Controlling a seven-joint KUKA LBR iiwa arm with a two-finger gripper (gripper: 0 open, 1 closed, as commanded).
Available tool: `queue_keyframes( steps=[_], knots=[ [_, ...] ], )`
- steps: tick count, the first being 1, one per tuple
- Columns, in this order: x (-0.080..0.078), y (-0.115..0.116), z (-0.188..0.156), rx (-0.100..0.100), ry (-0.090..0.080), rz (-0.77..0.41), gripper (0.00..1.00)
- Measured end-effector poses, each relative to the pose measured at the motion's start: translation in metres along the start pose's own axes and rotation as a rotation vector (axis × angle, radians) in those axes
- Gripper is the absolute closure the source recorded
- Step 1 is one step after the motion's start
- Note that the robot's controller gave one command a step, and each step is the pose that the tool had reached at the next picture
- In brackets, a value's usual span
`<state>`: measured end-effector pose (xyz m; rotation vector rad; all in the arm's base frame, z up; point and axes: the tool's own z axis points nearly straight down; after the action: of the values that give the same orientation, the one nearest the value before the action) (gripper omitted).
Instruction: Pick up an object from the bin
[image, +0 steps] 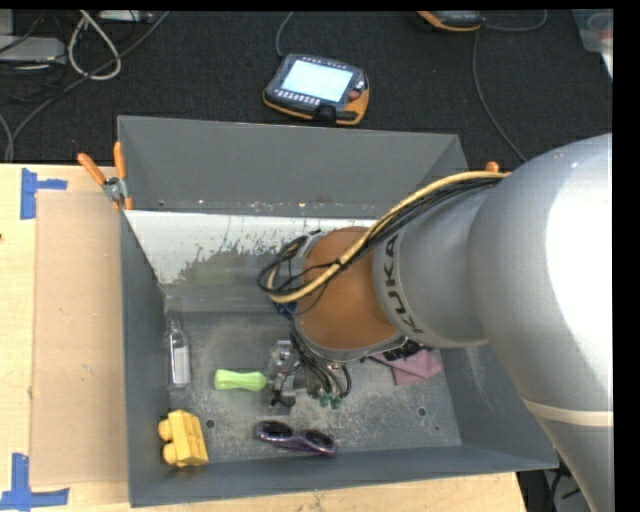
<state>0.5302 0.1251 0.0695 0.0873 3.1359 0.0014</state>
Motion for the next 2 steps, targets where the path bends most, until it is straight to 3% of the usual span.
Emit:
queue_keyframes(
  steps=[2],
  knots=[
    [0.0,0.0001,0.0,-0.001,0.0,0.003,1.0]
  ],
)
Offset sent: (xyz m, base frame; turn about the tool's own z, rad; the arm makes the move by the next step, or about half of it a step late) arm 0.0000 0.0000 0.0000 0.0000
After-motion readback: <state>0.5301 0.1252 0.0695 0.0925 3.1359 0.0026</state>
